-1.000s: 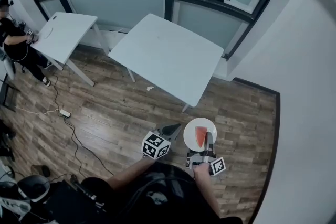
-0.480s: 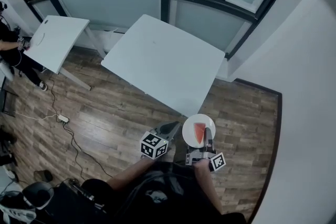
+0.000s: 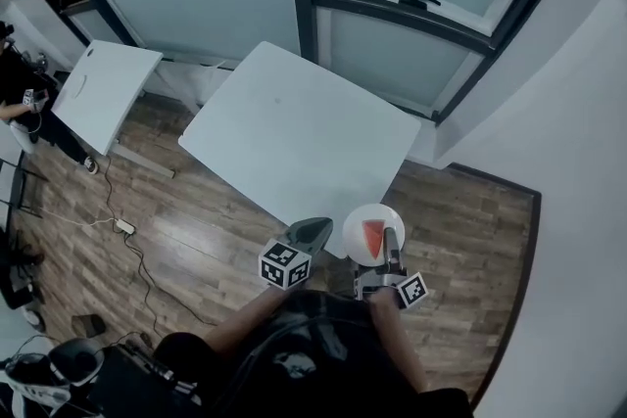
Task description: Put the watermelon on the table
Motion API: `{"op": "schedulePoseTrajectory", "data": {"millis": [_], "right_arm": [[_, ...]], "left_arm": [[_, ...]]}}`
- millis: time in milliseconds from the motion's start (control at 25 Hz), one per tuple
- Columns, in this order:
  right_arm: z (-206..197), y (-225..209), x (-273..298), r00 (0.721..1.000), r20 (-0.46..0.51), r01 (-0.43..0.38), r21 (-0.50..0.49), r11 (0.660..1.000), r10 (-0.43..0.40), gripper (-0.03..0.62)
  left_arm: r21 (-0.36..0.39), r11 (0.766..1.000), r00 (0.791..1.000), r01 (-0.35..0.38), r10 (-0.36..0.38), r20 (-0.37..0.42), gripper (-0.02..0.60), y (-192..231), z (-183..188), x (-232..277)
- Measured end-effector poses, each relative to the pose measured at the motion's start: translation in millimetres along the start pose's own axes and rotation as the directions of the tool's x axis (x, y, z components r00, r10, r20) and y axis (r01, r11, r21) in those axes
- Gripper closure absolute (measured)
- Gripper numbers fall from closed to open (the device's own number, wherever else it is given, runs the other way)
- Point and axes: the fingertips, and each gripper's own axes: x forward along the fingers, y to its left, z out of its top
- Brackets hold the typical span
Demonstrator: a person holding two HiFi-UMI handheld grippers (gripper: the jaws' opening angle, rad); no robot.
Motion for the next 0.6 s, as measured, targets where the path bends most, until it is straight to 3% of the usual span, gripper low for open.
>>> {"op": "schedulePoseTrajectory", "data": {"millis": [240, 600], "right_arm": [[43.1, -19.6, 38.8, 0.998, -0.031, 0.052, -0.027, 0.998, -0.052, 0.566], [84.9, -53.7, 115.4, 0.997, -0.014, 0.076, -0.078, 0.994, -0.077, 0.566]], "left_arm": [[-0.019, 1.0, 1.0, -0.019, 0.019, -0.007, 0.577, 8.9, 11.5, 55.7], [-0.017, 1.0, 0.998, 0.02, -0.021, -0.066, 0.577, 51.4, 21.8, 132.8]]}}
